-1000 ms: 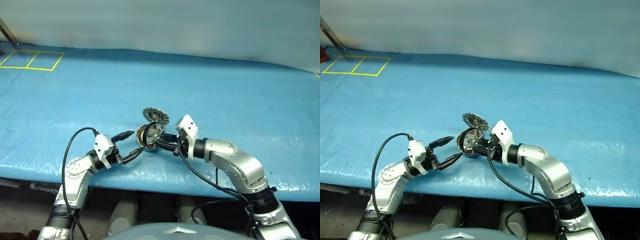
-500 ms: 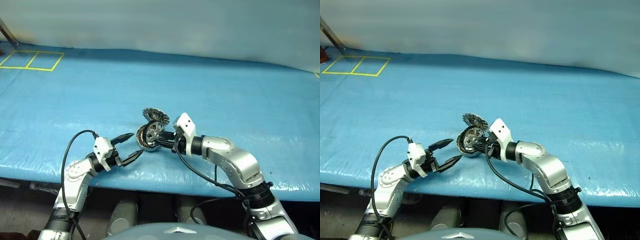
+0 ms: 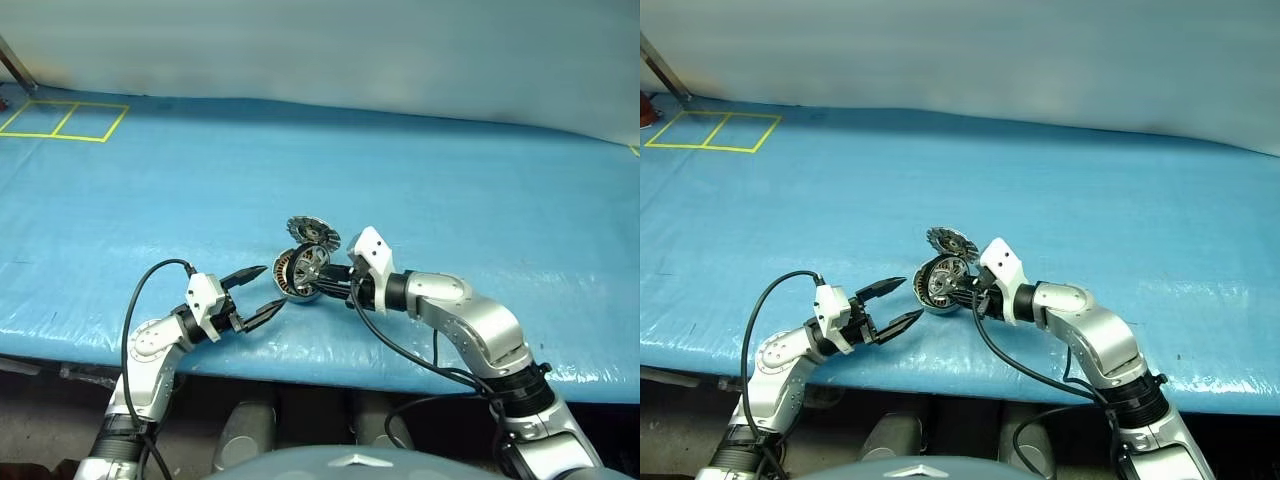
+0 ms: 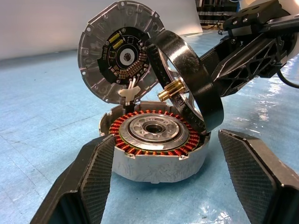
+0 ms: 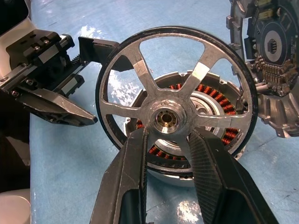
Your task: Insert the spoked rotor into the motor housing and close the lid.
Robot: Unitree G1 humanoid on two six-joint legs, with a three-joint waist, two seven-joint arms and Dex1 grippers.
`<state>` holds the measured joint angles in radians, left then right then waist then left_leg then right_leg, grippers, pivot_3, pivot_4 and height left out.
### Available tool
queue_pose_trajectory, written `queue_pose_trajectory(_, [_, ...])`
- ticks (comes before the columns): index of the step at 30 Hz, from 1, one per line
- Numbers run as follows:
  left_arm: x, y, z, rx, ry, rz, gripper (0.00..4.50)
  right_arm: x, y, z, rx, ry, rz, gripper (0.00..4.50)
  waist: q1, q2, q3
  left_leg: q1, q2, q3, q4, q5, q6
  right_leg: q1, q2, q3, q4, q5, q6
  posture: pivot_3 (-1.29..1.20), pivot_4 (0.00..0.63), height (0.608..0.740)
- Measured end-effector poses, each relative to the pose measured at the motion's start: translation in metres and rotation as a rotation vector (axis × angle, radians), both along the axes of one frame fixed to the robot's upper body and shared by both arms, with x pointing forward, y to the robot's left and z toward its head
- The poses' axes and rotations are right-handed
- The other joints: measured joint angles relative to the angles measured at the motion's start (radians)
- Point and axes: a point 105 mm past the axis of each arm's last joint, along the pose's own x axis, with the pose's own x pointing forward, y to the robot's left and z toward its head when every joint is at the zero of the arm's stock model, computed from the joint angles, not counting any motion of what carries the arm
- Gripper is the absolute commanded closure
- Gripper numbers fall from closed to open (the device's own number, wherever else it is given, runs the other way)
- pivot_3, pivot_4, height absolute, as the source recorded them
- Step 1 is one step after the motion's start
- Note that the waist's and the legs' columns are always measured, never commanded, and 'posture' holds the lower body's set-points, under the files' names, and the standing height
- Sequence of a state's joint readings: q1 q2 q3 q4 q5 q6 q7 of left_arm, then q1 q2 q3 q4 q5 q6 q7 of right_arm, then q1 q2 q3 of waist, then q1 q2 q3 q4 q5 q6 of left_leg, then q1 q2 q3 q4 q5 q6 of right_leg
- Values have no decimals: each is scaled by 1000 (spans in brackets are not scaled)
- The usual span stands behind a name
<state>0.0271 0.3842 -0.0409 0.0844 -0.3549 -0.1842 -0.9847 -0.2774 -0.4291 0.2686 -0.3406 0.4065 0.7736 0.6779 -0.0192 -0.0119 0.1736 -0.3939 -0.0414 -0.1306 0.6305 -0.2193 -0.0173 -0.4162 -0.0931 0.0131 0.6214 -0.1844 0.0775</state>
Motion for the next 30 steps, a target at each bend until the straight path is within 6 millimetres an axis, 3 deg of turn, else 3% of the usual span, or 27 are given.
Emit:
queue_pose_trajectory(18, [0, 0, 0, 0, -6, 4, 637, 4, 1, 1, -37, -12, 7, 3365, 0, 0, 0, 0, 0, 0, 0, 0, 0, 0, 0, 0, 0, 0, 0, 0, 150, 740])
queue_pose_trajectory(19, [0, 0, 0, 0, -6, 4, 637, 4, 1, 1, -37, -11, 6, 2791, 0, 0, 0, 0, 0, 0, 0, 0, 0, 0, 0, 0, 0, 0, 0, 0, 150, 740])
queue_pose_trajectory(20, [0, 0, 1, 0, -6, 4, 637, 4, 1, 0, -39, -9, 4, 2644, 0, 0, 0, 0, 0, 0, 0, 0, 0, 0, 0, 0, 0, 0, 0, 0, 150, 740])
queue_pose_trajectory(28, [1, 2, -3, 2, 1, 14, 637, 4, 0, -3, -46, 1, -6, 43, -1, 0, 0, 0, 0, 0, 0, 0, 0, 0, 0, 0, 0, 0, 0, 0, 150, 740])
queue_pose_trajectory(30, [1, 2, -3, 2, 0, 15, 637, 4, -1, -4, -47, 5, -7, 17, -1, 0, 0, 0, 0, 0, 0, 0, 0, 0, 0, 0, 0, 0, 0, 0, 150, 740])
